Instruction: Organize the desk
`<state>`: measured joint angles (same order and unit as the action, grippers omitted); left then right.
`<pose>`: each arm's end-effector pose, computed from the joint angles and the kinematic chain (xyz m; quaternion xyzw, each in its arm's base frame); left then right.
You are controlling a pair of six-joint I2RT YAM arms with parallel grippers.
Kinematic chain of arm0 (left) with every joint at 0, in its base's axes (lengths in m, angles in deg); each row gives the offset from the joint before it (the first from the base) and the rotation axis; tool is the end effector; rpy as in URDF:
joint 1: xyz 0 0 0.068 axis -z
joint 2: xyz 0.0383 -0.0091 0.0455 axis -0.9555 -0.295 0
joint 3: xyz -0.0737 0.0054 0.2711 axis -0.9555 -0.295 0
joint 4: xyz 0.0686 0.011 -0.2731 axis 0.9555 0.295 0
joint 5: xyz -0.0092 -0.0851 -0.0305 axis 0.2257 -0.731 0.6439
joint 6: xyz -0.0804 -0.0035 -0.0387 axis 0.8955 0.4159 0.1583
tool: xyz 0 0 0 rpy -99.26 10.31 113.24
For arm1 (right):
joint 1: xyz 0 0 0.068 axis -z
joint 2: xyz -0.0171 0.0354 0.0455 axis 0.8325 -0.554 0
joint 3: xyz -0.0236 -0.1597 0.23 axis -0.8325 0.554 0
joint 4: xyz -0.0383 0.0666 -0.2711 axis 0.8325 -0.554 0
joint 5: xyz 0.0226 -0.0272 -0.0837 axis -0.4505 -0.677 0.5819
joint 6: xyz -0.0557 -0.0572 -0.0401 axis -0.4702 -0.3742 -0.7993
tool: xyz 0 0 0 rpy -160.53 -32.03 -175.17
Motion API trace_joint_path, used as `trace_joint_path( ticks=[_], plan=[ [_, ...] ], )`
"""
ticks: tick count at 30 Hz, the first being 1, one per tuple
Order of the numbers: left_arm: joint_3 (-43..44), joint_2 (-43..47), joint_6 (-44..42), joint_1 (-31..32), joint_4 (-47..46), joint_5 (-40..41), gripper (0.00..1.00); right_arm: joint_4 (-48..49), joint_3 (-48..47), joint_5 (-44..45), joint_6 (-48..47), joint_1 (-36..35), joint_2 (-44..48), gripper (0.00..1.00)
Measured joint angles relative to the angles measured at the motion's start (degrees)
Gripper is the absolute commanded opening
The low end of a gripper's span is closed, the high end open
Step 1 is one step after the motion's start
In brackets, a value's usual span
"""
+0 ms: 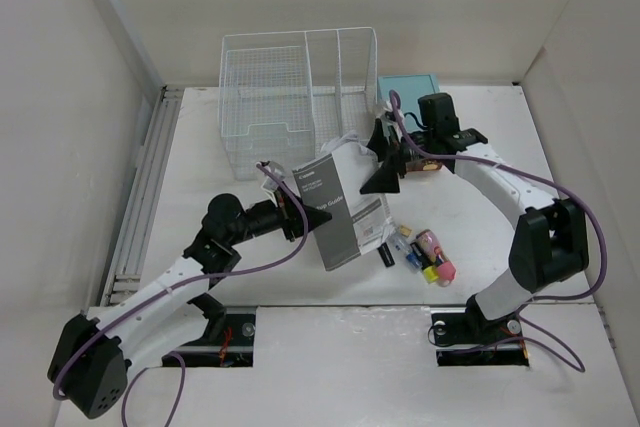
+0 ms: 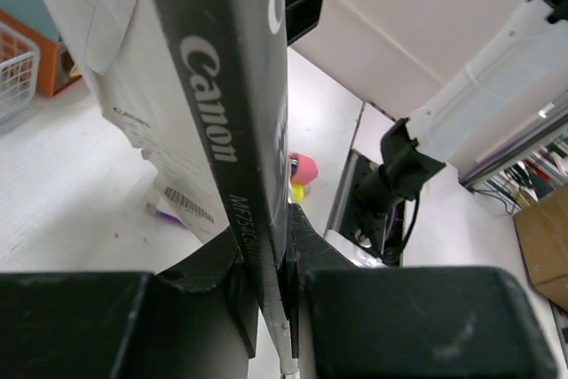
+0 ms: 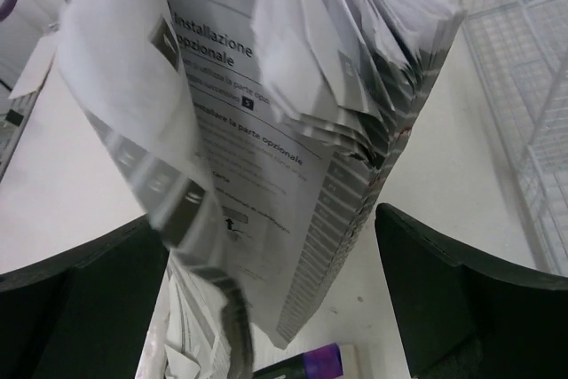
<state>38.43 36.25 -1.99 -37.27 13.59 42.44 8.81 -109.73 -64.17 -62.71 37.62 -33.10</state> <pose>0.1682 -0.1773 0.2803 0.2743 0.5882 -0.5538 0.5217 0.3233 0.1907 0.2954 -0.4816 0.5939 0.5462 0.3420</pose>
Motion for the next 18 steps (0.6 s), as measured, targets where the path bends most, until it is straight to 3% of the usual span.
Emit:
trace_joint_path(
  ticks=[10, 18],
  plan=[
    [7.67, 2.47, -3.39, -0.02, 5.03, -5.79, 0.00, -15.61, -5.40, -7.61, -13.18, 1.14, -2.84, 1.00],
    [9.77, 0.66, -5.03, -0.04, 6.29, -6.82, 0.00, -19.39, -6.86, -8.20, -16.46, -1.31, -2.36, 0.99]
  ],
)
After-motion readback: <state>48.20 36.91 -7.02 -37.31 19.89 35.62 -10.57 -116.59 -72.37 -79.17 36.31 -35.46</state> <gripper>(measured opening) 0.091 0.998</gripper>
